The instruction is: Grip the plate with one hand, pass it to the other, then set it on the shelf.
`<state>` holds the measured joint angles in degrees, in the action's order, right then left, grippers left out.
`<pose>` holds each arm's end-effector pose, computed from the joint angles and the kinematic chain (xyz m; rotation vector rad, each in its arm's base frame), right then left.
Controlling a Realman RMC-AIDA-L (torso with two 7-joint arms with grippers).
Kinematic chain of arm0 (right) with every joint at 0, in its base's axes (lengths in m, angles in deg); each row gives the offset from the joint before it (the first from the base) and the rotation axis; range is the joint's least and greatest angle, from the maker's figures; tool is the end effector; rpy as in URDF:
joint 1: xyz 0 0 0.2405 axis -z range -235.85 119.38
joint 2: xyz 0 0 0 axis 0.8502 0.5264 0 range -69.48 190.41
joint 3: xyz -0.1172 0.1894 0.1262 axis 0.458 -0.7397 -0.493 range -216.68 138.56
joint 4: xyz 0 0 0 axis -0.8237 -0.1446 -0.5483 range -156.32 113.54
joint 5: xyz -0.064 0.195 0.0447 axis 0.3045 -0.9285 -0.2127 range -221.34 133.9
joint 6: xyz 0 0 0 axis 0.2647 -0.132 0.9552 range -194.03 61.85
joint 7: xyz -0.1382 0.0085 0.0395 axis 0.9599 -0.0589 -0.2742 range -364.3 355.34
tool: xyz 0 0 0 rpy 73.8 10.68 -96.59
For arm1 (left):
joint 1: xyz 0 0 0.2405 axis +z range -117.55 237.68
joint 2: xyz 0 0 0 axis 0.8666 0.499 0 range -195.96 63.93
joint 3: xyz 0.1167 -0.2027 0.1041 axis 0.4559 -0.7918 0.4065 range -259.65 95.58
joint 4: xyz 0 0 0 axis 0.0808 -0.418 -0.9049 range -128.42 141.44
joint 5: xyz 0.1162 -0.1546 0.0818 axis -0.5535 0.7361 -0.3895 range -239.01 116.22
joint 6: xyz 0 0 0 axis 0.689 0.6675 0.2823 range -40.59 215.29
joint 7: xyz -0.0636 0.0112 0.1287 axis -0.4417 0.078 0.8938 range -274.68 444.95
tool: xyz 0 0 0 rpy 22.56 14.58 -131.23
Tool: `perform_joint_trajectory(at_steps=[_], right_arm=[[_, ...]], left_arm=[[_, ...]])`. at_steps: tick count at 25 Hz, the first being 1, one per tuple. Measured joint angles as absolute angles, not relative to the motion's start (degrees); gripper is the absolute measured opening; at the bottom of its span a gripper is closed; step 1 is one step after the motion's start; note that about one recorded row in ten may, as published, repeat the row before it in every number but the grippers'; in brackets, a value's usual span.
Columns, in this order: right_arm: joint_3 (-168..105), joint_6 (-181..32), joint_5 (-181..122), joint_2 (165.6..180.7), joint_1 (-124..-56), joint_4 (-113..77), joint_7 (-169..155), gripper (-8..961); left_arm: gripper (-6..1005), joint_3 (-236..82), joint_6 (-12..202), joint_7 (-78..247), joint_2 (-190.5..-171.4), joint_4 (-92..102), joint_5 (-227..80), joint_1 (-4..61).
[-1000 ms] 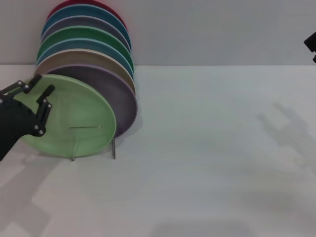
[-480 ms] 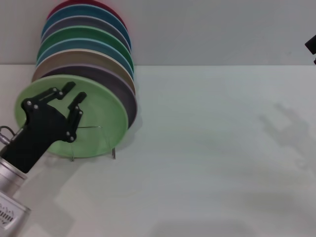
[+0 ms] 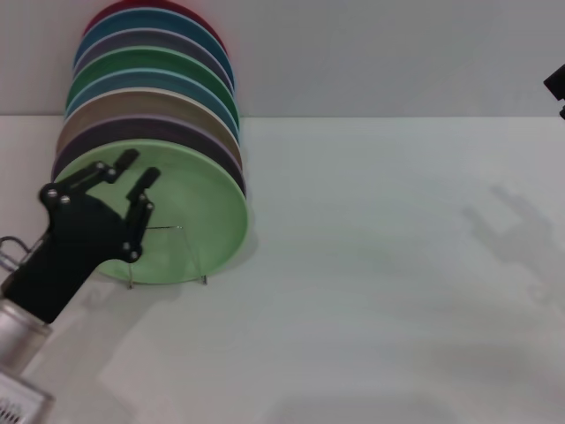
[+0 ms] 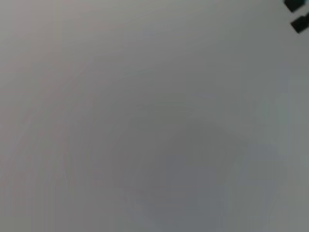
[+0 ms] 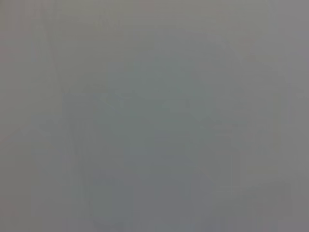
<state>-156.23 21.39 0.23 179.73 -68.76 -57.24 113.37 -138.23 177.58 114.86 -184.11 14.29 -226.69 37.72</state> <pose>0.2789 0.2889 0.0657 -1.8394 0.5010 1.4208 -0.2754 0.2846 -0.0238 -1.7394 0.5482 -0.5214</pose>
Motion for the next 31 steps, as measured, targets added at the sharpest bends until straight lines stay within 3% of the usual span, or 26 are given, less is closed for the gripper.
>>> perform_joint_trajectory(at_steps=[9,19,24,31], right_arm=[[-156.5,21.4,0.3,179.98,-68.0,-55.5,120.3,762],[-154.6,22.0,-5.8,180.34,-69.7,-47.7,135.9,762],[-154.4,22.8,-5.9,180.35,-70.5,-45.8,140.9,762],[-154.9,22.5,-6.5,180.35,-73.6,-41.6,144.6,762]], left_arm=[[239,-157.0,189.2,99.2,-184.71,20.9,-222.3,49.2],[311,-171.5,181.6,75.0,-184.91,14.8,-215.6,47.9],[532,-171.3,180.2,75.4,-184.89,13.8,-215.9,47.9],[731,-170.7,176.7,73.7,-185.13,12.5,-216.0,48.3]])
